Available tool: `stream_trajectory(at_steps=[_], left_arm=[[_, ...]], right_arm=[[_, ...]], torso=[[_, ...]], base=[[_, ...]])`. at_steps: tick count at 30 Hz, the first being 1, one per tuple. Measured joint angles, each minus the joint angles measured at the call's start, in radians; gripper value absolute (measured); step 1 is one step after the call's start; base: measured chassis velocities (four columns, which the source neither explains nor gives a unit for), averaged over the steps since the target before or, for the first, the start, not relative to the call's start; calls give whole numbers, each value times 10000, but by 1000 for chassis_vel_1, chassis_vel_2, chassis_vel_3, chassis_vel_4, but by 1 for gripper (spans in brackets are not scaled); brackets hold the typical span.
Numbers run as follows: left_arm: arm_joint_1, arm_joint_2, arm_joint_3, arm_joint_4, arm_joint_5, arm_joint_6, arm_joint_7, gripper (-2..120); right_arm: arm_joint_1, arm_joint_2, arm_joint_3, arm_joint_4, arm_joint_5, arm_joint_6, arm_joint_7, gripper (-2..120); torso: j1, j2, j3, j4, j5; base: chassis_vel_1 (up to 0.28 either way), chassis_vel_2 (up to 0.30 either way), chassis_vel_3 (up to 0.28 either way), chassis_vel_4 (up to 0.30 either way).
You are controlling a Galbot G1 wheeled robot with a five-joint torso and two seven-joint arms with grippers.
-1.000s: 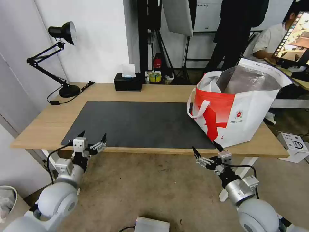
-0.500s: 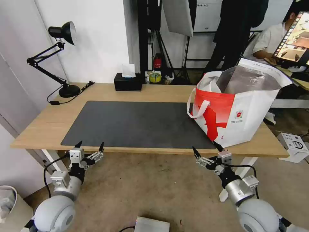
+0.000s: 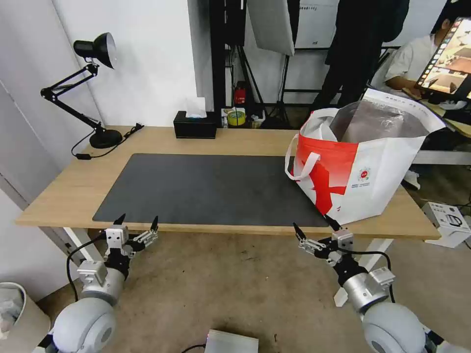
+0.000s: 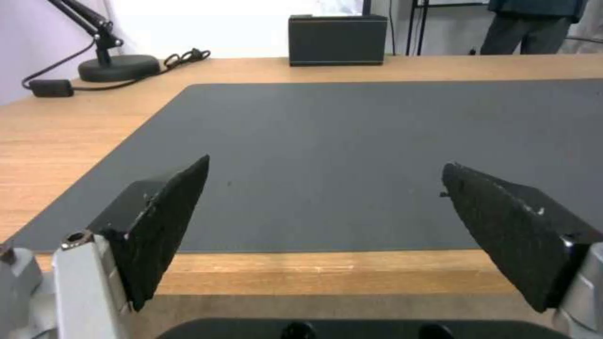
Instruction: Pick up the trash from the table and place it into the takeout bag.
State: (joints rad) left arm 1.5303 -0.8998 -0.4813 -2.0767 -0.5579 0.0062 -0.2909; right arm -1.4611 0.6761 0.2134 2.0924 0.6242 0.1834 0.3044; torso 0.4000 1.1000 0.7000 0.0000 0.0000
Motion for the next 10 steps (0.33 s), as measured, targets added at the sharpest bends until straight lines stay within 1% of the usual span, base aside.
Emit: stream_trajectory(at_steps=[10], left_arm=[[-10, 7, 11, 3, -6, 0, 0, 100]], right_arm=[[0, 0, 0, 0, 0, 0, 0, 100]], torso=[[0, 0, 0, 0, 0]], base=[[0, 0, 0, 0]])
